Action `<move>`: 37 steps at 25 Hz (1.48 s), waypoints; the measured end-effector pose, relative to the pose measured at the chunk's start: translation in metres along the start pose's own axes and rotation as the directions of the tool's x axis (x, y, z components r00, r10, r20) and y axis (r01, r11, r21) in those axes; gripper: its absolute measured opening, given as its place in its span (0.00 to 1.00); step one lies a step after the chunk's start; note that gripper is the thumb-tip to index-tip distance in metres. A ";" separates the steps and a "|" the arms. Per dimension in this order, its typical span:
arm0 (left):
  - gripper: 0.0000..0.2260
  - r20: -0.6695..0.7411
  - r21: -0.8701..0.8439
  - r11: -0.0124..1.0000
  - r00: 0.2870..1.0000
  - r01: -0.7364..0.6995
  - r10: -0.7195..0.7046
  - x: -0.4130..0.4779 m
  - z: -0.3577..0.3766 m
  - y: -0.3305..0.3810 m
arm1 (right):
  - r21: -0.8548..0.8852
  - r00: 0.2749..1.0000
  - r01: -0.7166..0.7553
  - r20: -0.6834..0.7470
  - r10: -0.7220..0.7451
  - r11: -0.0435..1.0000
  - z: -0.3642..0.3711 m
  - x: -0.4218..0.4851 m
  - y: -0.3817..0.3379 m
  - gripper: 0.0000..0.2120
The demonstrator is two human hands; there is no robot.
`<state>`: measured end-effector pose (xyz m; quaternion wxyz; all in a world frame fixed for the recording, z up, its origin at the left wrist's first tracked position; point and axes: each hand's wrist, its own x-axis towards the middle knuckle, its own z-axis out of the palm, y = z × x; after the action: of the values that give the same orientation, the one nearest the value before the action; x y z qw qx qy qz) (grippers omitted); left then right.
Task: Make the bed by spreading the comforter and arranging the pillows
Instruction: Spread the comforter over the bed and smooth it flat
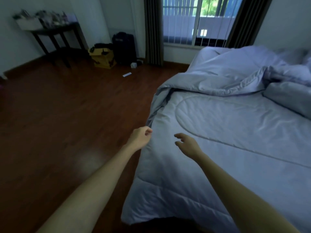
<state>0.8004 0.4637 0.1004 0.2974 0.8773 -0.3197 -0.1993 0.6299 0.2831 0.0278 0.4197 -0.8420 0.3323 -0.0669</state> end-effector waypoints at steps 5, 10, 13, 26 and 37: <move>0.11 -0.276 -0.215 0.955 0.951 -0.202 0.139 0.008 -0.106 0.006 | 0.319 0.940 0.303 -0.254 -0.227 0.898 -0.008 0.030 -0.175 0.09; 0.11 -0.309 -0.412 0.856 0.932 -0.313 0.192 -0.007 -0.225 -0.043 | 0.485 0.888 0.448 -0.336 -0.313 0.751 0.040 0.037 -0.293 0.08; 0.10 -0.313 -0.427 0.838 0.925 -0.341 0.216 -0.001 -0.290 -0.073 | 0.502 0.871 0.482 -0.364 -0.330 0.718 0.065 0.054 -0.332 0.05; 0.10 -0.197 -0.558 0.711 0.901 -0.428 0.388 0.175 -0.327 -0.056 | 0.408 0.809 0.463 -0.558 -0.186 0.787 0.044 0.192 -0.324 0.05; 0.11 -0.063 -0.586 0.617 0.789 -0.525 0.611 0.451 -0.324 0.076 | 0.348 0.704 0.468 -0.702 -0.104 0.812 -0.086 0.402 -0.332 0.06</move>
<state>1.2645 0.2383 0.3186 0.5715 0.5813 -0.5256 -0.2436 1.0729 0.1201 0.2650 0.4640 -0.6668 0.2874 -0.5074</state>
